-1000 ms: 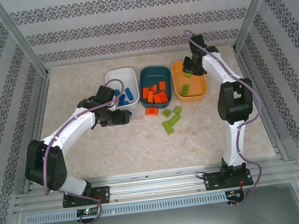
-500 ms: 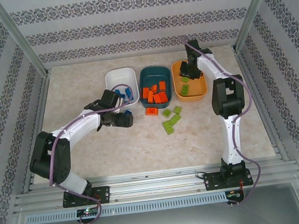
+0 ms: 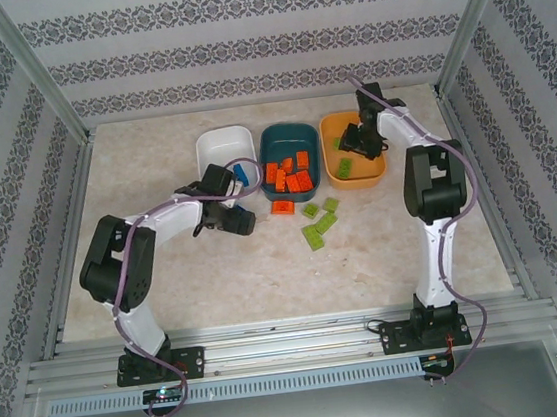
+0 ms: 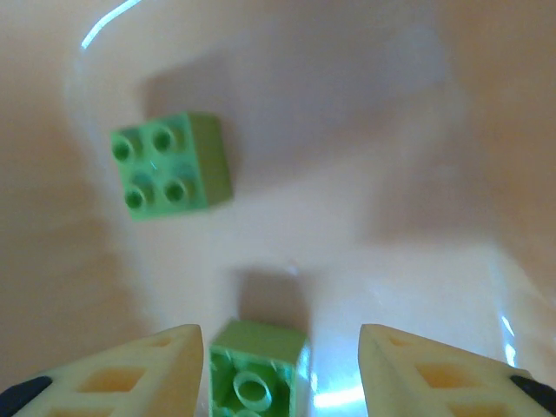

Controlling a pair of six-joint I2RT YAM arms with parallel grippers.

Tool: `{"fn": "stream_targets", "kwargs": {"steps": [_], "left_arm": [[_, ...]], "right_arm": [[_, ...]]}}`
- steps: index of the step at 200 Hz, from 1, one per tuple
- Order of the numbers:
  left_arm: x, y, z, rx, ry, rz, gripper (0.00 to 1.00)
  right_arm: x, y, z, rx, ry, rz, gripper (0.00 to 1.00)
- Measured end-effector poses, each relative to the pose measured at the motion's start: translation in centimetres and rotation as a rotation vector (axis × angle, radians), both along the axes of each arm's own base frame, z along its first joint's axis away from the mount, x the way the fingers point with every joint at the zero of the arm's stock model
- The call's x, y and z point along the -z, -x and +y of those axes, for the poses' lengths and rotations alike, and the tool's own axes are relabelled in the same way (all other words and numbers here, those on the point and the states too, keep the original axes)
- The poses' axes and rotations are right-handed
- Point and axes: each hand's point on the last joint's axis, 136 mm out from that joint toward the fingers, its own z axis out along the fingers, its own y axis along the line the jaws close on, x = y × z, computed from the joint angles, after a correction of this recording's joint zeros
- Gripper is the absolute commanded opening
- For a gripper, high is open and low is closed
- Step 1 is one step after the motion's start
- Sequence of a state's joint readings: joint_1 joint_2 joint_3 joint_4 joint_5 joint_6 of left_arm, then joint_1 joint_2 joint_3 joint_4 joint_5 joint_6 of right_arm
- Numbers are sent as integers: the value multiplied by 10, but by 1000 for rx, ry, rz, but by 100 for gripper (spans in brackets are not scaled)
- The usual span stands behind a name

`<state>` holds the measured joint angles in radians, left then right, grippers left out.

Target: Sort the legos into containers by color

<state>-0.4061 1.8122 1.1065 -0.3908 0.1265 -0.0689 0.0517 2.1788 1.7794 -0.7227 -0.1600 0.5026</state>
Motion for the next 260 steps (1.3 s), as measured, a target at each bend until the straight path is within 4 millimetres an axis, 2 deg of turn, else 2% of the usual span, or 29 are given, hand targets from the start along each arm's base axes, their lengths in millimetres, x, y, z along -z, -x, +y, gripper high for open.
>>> {"fn": "stream_targets", "kwargs": {"steps": [30,42,56,78,94,121,129,142,179,200,222,247,260], "left_arm": [[7,-9,-4,13,-9,4,82],[7,-12,-5,15,-8,1,75],[7,-14,-6,18,-6,1,62],[8,-16,-6,21,-13,-2,50],[8,-16,-7,23,-9,-1,47],[9,-15,-6,11,-5,-1,41],[8,-13,-6,0,1,1,36],[8,-8,-5,-20,12,7,34],[-3,33,3,-106,88,64,33],[-22,52,4,-144,150,67,33],[-52,62,4,-173,218,34,34],[-90,66,10,-205,286,-18,35],[-108,61,16,-229,306,-40,36]], "right_arm": [[-37,31,-5,27,-18,-56,53],[-54,44,-5,33,-29,-91,53],[-73,61,-4,44,-47,-133,54],[-80,90,3,43,-66,-148,55],[-71,113,16,8,-65,-115,56],[-45,159,59,-122,-50,-12,58],[-39,171,70,-163,-43,17,58],[-33,189,89,-238,-26,54,58],[-21,230,132,-437,39,105,58],[-7,244,144,-508,77,140,57],[10,252,149,-546,121,182,57],[24,256,151,-573,154,218,56],[28,255,152,-577,163,223,55]]}}
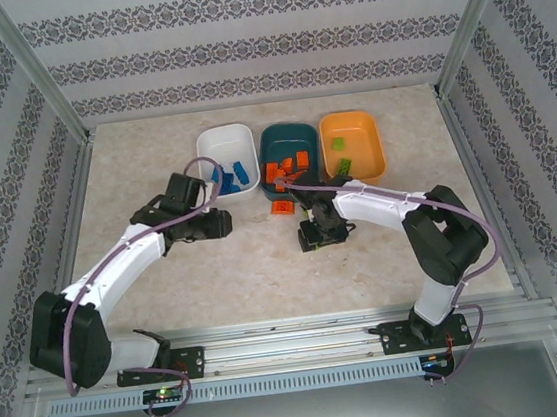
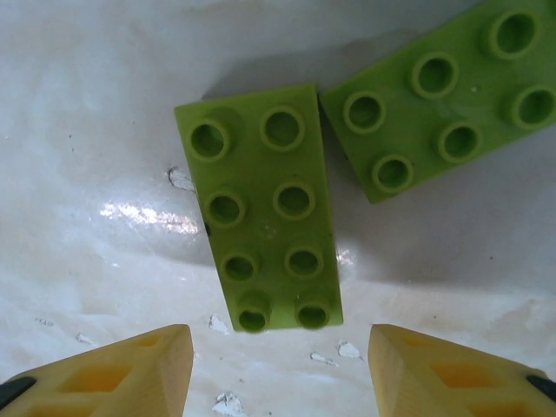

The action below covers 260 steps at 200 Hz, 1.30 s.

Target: Sort the legos into containers by color

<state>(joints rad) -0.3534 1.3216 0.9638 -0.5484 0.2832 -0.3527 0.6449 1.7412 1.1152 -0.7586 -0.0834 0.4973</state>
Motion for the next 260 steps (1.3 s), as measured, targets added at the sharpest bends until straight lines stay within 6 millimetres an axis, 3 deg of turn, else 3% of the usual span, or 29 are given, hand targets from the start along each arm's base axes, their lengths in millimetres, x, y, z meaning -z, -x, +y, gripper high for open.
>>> {"fn": "stream_targets", "kwargs": {"steps": [36,55,97,144,170,210,218,260], "left_arm": [[-48,-41,10,-53,6,-61,36],[-57,-68,6,-51,-6,-77,36],[-32,-121,0,-50,-57,-16,37],[2,-153,2,-51,-134,55,38],[14,-167,2,-47,-166,74,40],[33,-189,4,-56,-208,100,42],[37,-192,5,-59,-214,108,47],[60,-204,8,-68,-247,154,55]], "right_arm": [[8,-5,1,0,19,1,50],[16,-5,2,-3,34,8,46],[21,-6,2,-15,60,-4,29],[15,2,4,-38,57,-32,26],[-7,12,-2,-27,17,-77,25],[-66,18,-13,21,-96,-203,26],[-77,18,-16,36,-118,-225,26],[-126,9,-48,178,-221,-340,26]]}}
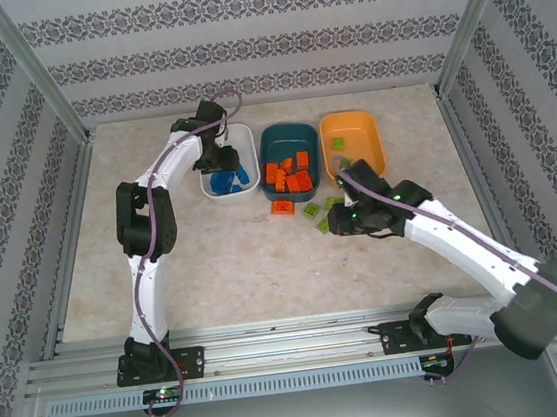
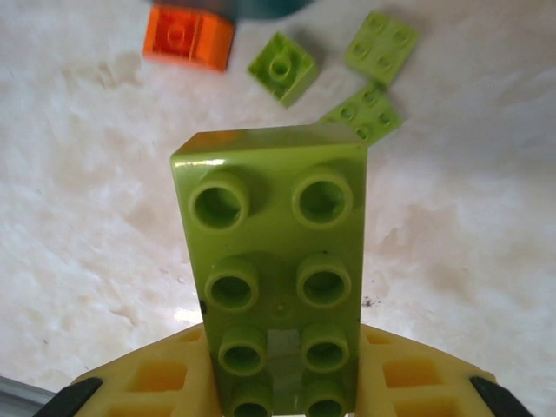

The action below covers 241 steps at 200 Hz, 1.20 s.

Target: Sort the legos into containers by color

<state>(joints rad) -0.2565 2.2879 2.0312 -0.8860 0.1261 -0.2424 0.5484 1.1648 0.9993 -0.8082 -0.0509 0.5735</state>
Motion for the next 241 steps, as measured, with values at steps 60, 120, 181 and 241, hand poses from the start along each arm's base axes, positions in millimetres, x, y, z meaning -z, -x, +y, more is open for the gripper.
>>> {"fn": "stream_targets", "kwargs": {"steps": [60,120,181,241], "left_arm": [[-3,5,2,-5,4,17,70],[-100,50,5,-2,91,-141,81],[-117,120,-6,40,150,-180,84],[-97,205,0,41,178,-129,89]], "right_arm": [[-28,-36,-45,177,-77,-34,26],[4,-61,-26,147,-92,75,27],[32,-87,-25,168,-77,129,27],[46,-179,-41,231,-60,117,27]]}}
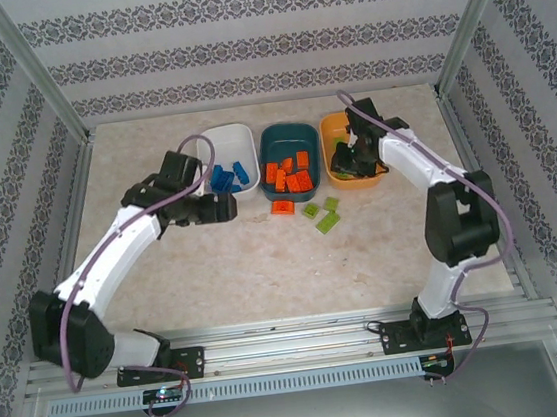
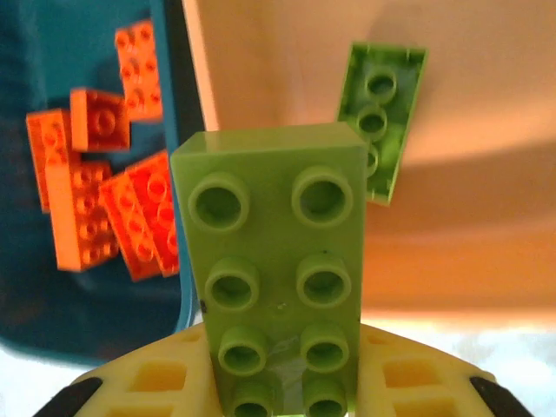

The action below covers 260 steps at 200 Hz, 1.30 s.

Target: Sort the legos into containers by color

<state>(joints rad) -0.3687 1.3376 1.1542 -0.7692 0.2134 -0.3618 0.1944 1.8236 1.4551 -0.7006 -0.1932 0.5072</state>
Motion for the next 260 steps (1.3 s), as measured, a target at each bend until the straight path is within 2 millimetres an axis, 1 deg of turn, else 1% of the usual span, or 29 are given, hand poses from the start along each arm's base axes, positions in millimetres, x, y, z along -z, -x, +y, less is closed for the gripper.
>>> {"fn": "stream_targets", "kwargs": {"steps": [30,45,61,72,92,111,140,174,194,211,226,260], "left_arm": [[-1,31,5,-12,28,-17,91],[5,43,8,-20,34,-11,93],[13,50,11,-28,33,7,97],[18,54,12,-30,29,21,100],[22,56,13,-34,25,33,100],[22,56,14,-36,22,31,100],[22,56,14,-36,21,31,100],[22,56,14,-37,20,30,100],[22,56,14,-36,20,30,100],[22,56,13,-35,23,31,100],[21,56,13,-33,26,29,100],[19,58,9,-20,49,32,100]], "right_arm": [[18,-35,-5,9,25,10,29],[27,-46,-6,15,35,23,31],[38,-54,-9,20,43,41,33],[44,-57,-8,18,48,52,33],[55,-60,-10,15,55,71,34],[62,-58,-12,14,62,88,40],[65,-58,-13,12,69,94,50],[65,-56,-15,13,78,95,54],[57,-53,-18,17,82,86,58],[40,-52,-21,24,78,56,62],[17,-54,-24,29,71,6,63],[-43,-53,-27,35,50,-123,64]]}}
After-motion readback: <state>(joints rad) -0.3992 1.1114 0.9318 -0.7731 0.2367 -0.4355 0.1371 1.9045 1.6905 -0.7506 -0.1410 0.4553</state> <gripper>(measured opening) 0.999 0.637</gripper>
